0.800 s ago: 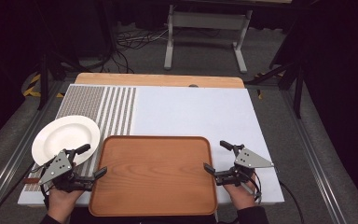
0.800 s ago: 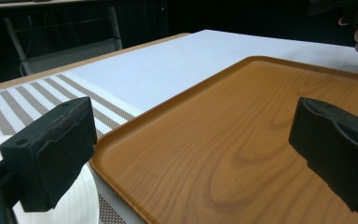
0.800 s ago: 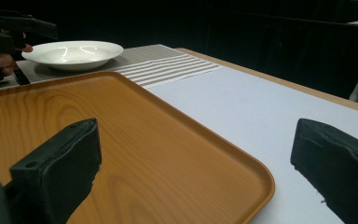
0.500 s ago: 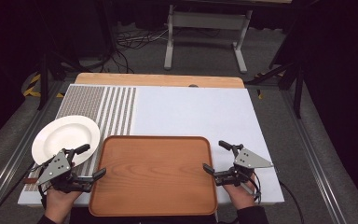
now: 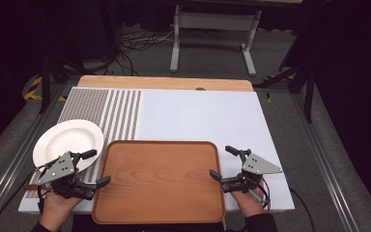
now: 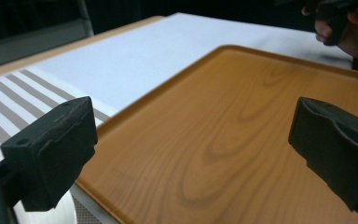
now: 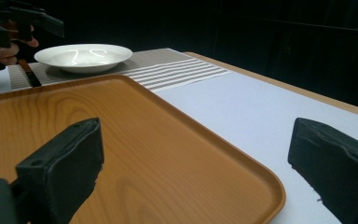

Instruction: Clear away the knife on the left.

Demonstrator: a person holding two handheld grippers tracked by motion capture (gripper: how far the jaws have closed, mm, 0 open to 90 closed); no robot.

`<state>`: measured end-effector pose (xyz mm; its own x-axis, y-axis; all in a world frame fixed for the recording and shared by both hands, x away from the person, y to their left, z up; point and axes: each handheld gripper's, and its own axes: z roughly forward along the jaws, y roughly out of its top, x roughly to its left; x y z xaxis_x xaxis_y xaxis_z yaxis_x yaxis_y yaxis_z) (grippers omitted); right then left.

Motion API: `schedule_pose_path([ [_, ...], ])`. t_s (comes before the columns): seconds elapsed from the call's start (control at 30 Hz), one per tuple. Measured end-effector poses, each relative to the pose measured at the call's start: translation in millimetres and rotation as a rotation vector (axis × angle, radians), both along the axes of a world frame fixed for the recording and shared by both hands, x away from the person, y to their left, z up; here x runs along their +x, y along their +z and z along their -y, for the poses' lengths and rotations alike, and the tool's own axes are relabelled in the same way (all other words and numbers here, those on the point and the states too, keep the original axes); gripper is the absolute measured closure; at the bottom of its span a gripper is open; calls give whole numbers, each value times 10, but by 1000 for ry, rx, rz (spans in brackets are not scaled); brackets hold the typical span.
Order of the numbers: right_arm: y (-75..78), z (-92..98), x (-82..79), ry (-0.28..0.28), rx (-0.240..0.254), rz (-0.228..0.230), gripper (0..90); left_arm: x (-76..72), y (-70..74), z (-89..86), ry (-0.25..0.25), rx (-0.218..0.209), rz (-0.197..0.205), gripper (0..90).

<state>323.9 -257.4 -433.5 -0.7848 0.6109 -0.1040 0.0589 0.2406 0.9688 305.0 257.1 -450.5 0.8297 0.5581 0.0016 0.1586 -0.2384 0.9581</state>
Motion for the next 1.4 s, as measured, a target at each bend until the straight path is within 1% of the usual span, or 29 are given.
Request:
schedule_pose_path([
  [0.07,1,1,-1,5,-1,2,42,4,33,-12,-20,21,-13,35],
  [0.1,2,3,-1,6,0,2,43,9,46,-17,-28,29,-11,41],
  [0.13,2,4,-1,6,0,1,44,12,73,-26,-35,50,-15,46],
  [0.23,0,-2,0,10,-1,-5,45,16,139,-50,-54,94,-20,49],
  [0.3,-3,-4,3,13,-3,-7,48,25,178,-64,-77,125,-28,56],
  [0.37,-7,-6,11,16,-1,-10,48,36,219,-77,-89,165,-33,60],
  [0.53,-13,-10,10,17,-2,-16,49,63,302,-115,-114,198,-57,68],
  [0.57,-13,-8,9,17,-3,-18,49,65,319,-121,-127,203,-78,85],
  [0.6,-16,-8,10,17,-2,-19,49,67,330,-125,-130,211,-82,102],
  [0.63,-17,-8,11,17,-2,-20,49,73,348,-133,-137,228,-87,106],
  [0.7,-19,-8,11,19,-3,-20,49,77,366,-139,-148,245,-106,107],
  [0.73,-19,-9,11,20,-2,-21,49,79,372,-143,-149,254,-109,107],
  [0.8,-20,-10,11,22,-2,-20,49,86,394,-157,-163,281,-125,108],
  [1.0,-22,-13,13,27,-7,-23,51,99,438,-194,-184,350,-145,124],
  [1.03,-22,-13,13,27,-7,-23,51,99,438,-194,-184,350,-145,126],
  [1.1,-24,-16,13,31,-5,-25,52,111,444,-200,-205,408,-157,131],
  [1.17,-24,-18,13,31,-6,-26,52,120,446,-210,-214,437,-170,136],
  [1.2,-25,-20,13,32,-8,-26,52,121,445,-214,-215,443,-176,139],
  [1.33,-28,-27,14,34,-10,-25,52,135,450,-259,-230,504,-193,159],
  [1.4,-29,-26,17,37,-13,-27,55,141,447,-283,-223,539,-205,169],
])
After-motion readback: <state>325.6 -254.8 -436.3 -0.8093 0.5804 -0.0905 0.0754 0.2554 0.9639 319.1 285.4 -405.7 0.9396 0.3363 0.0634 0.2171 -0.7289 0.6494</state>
